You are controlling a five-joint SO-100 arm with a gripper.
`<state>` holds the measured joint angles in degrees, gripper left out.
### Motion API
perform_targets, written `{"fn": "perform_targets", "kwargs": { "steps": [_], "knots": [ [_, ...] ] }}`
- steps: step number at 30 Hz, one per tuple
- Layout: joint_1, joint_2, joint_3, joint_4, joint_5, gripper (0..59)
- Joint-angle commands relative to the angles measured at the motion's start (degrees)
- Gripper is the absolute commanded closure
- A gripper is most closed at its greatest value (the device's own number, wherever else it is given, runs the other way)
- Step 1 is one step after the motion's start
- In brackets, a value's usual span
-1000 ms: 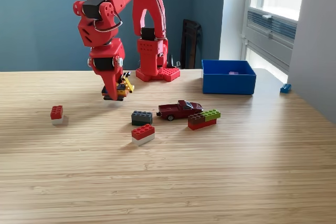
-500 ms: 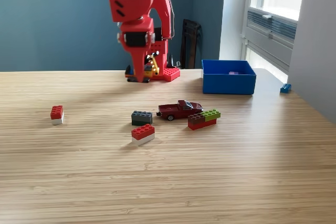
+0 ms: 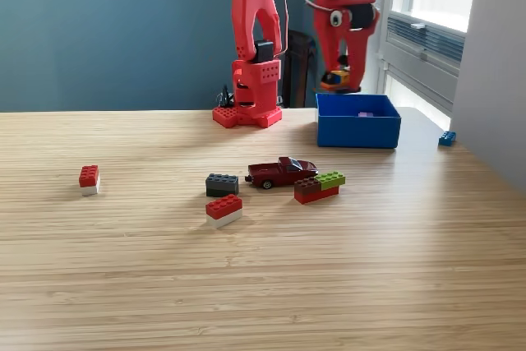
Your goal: Grasp a lego block and put it in the bin.
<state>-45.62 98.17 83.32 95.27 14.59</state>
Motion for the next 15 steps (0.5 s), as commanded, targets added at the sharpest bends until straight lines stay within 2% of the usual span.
{"fn": "perform_targets", "kwargs": {
  "steps": [1,13,15],
  "knots": [
    [-12.7,-4.7,-7.4,1.3,2.1,58.6],
    [-24.0,-20.6,-12.8,1.3,2.6,58.2],
    [-24.2,-21.9,-12.8,1.5,2.0,52.1]
  ]
}}
